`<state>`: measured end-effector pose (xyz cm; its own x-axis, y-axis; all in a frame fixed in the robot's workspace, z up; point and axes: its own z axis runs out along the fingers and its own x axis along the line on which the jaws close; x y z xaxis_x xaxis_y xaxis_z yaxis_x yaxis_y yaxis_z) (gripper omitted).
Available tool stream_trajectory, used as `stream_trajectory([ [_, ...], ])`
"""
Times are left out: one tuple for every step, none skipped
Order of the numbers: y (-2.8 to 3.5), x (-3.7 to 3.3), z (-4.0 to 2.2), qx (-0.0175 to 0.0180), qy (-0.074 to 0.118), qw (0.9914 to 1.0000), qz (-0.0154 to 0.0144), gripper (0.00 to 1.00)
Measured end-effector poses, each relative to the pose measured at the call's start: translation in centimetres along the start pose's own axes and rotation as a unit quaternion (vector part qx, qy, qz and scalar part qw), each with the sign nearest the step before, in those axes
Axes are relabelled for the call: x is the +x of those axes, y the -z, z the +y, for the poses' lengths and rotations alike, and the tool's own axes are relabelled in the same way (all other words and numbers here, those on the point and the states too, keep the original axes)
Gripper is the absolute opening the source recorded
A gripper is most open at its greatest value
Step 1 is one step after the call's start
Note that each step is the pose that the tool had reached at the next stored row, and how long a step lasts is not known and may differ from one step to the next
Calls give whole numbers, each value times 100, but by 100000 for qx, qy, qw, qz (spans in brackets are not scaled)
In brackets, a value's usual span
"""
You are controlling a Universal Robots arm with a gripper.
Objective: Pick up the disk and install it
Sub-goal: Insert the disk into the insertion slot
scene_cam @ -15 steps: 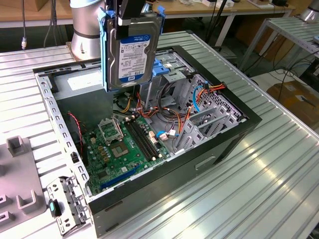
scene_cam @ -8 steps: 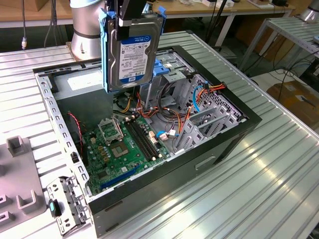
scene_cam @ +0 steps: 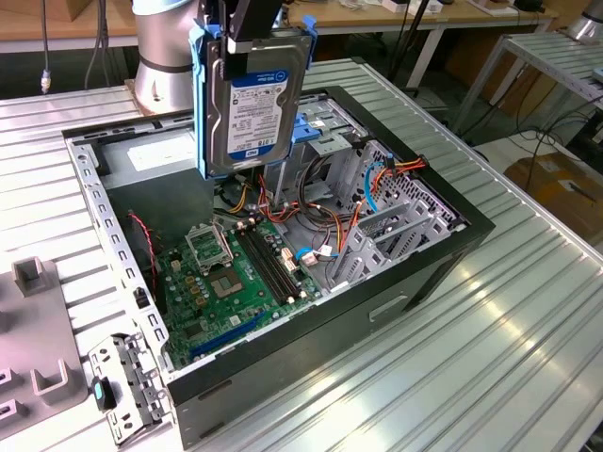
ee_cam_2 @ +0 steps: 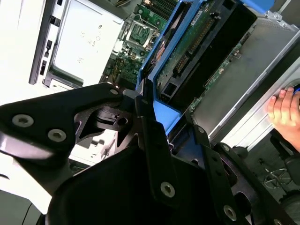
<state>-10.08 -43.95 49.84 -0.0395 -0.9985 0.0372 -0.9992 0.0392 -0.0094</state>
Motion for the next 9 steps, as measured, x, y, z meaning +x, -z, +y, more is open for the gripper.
stream_trajectory([
  [-1,15,0,0,-2,100000,-2,36],
  [-1,25,-1,-2,-4,100000,2,36],
  [-1,36,-1,-4,0,100000,5,36],
  [-2,62,-2,-1,-2,100000,1,36],
  [-3,77,-3,0,-1,100000,0,36],
  [-4,89,-3,1,0,100000,-3,36],
  [-5,103,-4,1,1,100000,-1,36],
  [-6,115,-4,2,0,100000,-2,36],
  [-6,123,-5,0,0,100000,-2,36],
])
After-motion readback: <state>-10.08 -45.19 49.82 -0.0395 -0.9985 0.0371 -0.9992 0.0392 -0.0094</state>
